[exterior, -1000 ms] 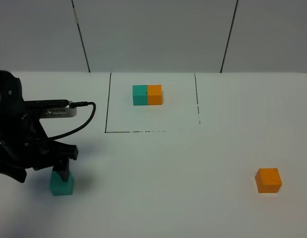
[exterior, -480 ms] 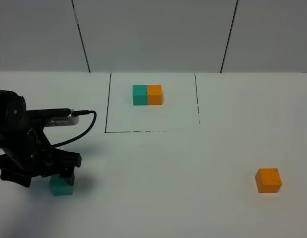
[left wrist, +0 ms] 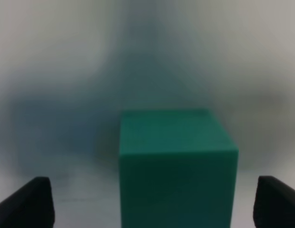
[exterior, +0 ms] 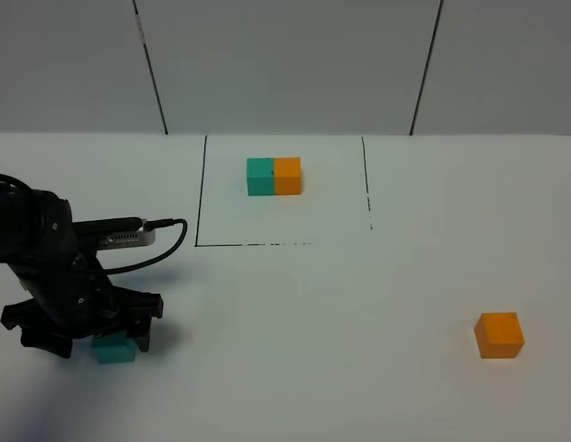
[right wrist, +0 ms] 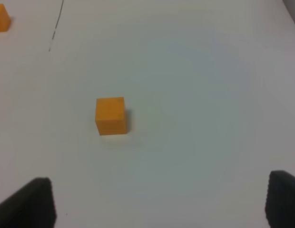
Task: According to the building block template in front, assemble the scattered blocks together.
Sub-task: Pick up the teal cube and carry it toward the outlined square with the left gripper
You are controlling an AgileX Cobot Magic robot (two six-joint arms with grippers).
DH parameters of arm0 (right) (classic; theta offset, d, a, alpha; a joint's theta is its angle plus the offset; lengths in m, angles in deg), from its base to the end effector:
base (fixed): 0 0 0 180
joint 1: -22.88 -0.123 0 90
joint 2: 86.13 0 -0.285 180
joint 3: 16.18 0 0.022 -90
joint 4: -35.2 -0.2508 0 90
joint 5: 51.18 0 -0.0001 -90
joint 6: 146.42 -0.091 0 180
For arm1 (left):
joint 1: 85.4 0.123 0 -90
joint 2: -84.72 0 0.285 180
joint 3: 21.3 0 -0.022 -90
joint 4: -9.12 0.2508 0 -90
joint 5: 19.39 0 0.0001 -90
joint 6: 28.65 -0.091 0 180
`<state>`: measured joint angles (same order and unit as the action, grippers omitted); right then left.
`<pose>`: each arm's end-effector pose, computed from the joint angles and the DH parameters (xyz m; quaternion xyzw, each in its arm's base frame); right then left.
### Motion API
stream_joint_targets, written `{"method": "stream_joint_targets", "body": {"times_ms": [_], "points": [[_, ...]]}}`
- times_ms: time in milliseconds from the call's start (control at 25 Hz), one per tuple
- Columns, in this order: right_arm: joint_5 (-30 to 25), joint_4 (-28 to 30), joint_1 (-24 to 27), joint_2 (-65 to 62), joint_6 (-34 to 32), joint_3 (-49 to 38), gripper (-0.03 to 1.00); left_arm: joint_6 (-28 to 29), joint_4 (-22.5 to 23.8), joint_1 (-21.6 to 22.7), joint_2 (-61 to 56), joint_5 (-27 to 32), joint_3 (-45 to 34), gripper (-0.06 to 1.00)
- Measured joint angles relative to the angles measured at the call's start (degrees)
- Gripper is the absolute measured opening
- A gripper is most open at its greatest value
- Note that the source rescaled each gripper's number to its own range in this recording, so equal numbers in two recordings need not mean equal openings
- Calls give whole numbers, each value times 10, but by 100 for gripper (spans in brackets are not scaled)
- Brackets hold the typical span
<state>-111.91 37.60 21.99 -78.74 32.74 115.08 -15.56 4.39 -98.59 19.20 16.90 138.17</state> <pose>-0.0055 -0.0034 0.2766 0.0005 0.8518 -0.0130 0.5237 0.3152 -0.0784 0.1307 -0.0304 0.9963 -0.0434 0.0677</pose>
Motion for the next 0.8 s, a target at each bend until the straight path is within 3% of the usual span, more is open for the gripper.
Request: {"method": "stream_joint_targets", "body": {"times_ms": [560,800], "points": [[0,0,0,0,0,0,76,-7,-12,0,38,-31,0,75],[0,0,0,0,0,0,76,-11,-16,0,38,-29,0,67]]}}
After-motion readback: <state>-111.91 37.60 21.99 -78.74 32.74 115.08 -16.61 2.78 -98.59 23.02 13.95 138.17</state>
